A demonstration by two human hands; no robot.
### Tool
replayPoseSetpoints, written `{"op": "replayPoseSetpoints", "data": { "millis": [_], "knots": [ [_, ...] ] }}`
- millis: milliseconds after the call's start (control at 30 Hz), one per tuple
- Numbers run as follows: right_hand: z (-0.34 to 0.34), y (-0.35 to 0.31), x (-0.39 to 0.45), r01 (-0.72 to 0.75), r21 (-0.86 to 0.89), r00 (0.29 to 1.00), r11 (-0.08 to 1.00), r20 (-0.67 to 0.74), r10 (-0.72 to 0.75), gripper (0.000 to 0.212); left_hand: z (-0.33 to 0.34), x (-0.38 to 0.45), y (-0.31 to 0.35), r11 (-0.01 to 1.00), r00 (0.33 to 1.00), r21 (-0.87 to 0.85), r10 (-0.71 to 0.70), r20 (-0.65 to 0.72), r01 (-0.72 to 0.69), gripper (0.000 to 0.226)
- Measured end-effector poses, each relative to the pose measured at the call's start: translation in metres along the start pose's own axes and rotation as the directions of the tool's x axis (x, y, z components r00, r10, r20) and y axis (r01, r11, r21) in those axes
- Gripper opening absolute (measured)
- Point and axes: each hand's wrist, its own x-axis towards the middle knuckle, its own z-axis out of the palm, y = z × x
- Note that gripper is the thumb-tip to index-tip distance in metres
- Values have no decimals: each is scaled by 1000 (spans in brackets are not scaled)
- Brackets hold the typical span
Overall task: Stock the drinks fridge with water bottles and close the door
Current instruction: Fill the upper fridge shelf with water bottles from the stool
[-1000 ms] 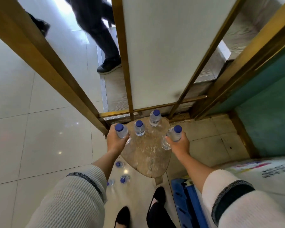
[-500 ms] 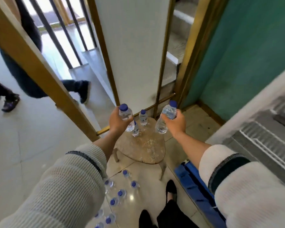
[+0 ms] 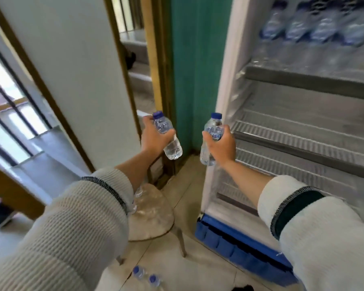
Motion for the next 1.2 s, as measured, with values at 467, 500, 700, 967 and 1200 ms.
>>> {"op": "replayPoseSetpoints", "data": {
  "millis": [467, 500, 700, 967, 1200],
  "knots": [
    [-229, -31, 73, 283, -175, 859, 943, -391, -330, 51, 151, -1, 209, 853, 872, -267, 483, 80, -448, 59],
    [-243, -33, 76, 286, -175, 848, 942, -412, -334, 50, 160, -4, 220, 832, 857, -296, 509, 76, -468, 60],
    [-312, -38, 101, 289, -164, 773, 943, -541, -331, 42, 205, -15, 273, 745, 786, -324, 618, 8, -583, 64],
    [-365, -39, 150, 267, -74, 746, 961, -616, -255, 44, 238, -10, 308, 714, 765, -307, 639, -78, -629, 77],
    [-366, -32, 196, 183, -40, 862, 982, -474, -180, 51, 244, 8, 309, 730, 765, -239, 633, -113, -640, 73]
  ]
}}
